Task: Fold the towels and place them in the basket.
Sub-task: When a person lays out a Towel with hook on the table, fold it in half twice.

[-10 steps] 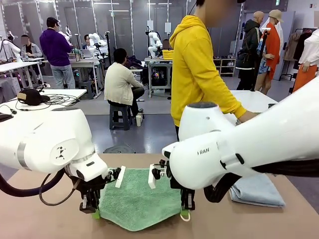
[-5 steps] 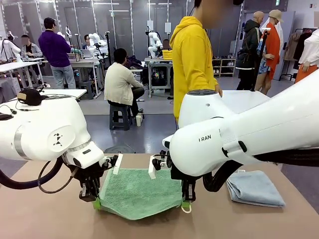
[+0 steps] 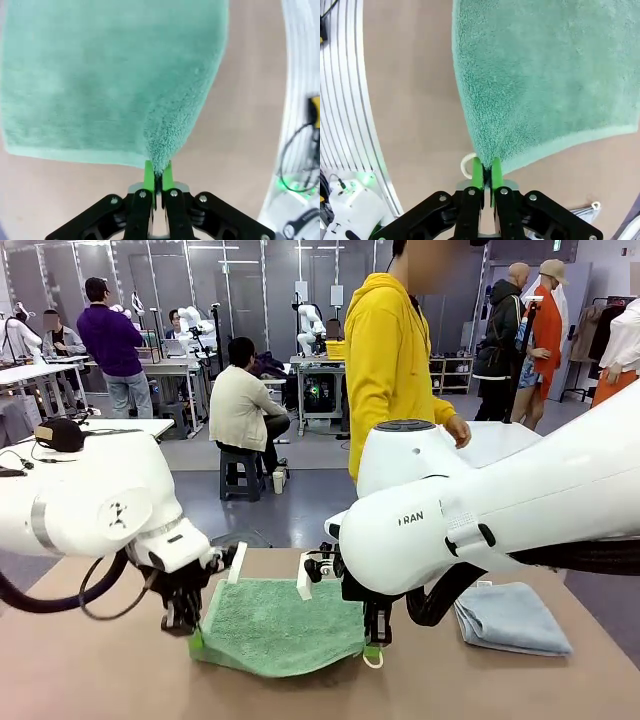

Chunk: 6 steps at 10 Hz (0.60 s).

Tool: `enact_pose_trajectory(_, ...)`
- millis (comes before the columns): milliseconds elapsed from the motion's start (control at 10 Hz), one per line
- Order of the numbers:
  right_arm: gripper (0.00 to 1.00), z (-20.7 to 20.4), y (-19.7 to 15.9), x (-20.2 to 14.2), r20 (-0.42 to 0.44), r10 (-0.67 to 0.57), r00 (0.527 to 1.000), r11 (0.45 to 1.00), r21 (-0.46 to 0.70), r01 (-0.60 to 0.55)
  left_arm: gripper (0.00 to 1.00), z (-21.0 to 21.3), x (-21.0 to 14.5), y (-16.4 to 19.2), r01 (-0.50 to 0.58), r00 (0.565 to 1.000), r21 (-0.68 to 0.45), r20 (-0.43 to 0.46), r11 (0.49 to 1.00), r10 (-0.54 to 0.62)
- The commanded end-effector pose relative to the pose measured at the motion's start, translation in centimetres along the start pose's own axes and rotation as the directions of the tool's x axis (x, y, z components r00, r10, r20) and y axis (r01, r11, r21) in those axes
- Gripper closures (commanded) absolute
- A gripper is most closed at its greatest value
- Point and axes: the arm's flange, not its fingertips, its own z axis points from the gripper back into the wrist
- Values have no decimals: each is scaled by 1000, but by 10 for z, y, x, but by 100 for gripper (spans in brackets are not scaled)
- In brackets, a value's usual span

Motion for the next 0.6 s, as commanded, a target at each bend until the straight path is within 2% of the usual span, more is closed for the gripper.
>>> enact_pose_trajectory(0,92,13,-48,7,-5,-48,999,998,35,48,93,17,18,60,-1,1000,27,-10,1000,1)
enact_pose_trajectory(200,92,3,-89,19,-27,-93,995,993,64,95,93,15,25,105,-83,996,37,22,996,83)
enact_pose_trajectory(300,92,-1,-110,21,-51,-125,991,991,45,128,93,11,25,121,-83,996,26,17,996,82)
enact_pose_trajectory(500,92,-11,-149,24,-21,-150,988,988,35,151,93,3,20,146,-117,993,-6,1,993,117)
